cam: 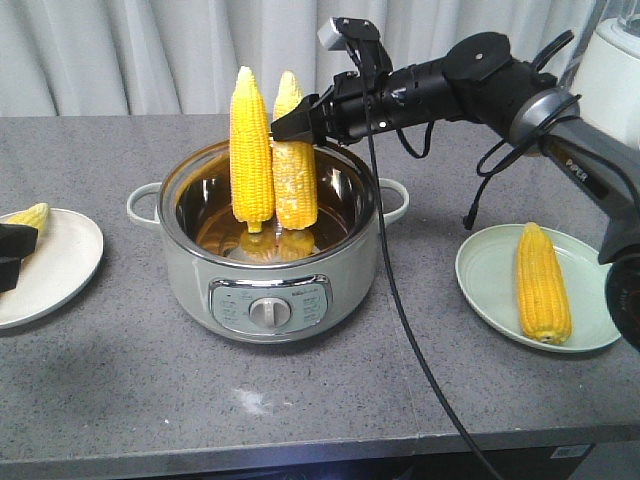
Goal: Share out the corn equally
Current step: 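Grasp the upright cob with the right gripper and lift it out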
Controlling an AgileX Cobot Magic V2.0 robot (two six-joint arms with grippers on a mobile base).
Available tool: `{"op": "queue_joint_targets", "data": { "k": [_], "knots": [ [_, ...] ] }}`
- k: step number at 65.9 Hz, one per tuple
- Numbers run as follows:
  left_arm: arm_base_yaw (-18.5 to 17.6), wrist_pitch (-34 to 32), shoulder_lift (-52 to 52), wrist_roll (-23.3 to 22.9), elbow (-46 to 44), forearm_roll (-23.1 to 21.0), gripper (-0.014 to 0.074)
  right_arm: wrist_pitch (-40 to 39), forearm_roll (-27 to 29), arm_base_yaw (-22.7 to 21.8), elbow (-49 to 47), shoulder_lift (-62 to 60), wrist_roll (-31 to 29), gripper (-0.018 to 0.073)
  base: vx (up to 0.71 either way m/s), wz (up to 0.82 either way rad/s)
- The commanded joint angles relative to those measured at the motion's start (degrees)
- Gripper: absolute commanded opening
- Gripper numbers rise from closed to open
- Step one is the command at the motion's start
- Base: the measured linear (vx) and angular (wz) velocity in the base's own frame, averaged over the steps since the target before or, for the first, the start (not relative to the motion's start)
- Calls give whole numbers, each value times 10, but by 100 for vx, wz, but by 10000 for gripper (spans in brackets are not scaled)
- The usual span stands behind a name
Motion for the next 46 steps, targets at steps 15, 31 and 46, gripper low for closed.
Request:
{"op": "queue_joint_targets", "data": {
  "k": [15, 31, 46],
  "knots": [
    [-4, -33, -9, -1, -15, -8, 507, -8, -41, -36, -18, -116, 133, 228, 0, 0],
    [-4, -33, -9, -1, -15, -8, 507, 10, -212, -21, -18, -202, 228, 228, 0, 0],
    [-4, -32, -9, -1, -15, -8, 507, 24, -380, 43, 38, -293, 297, 228, 0, 0]
  ]
}}
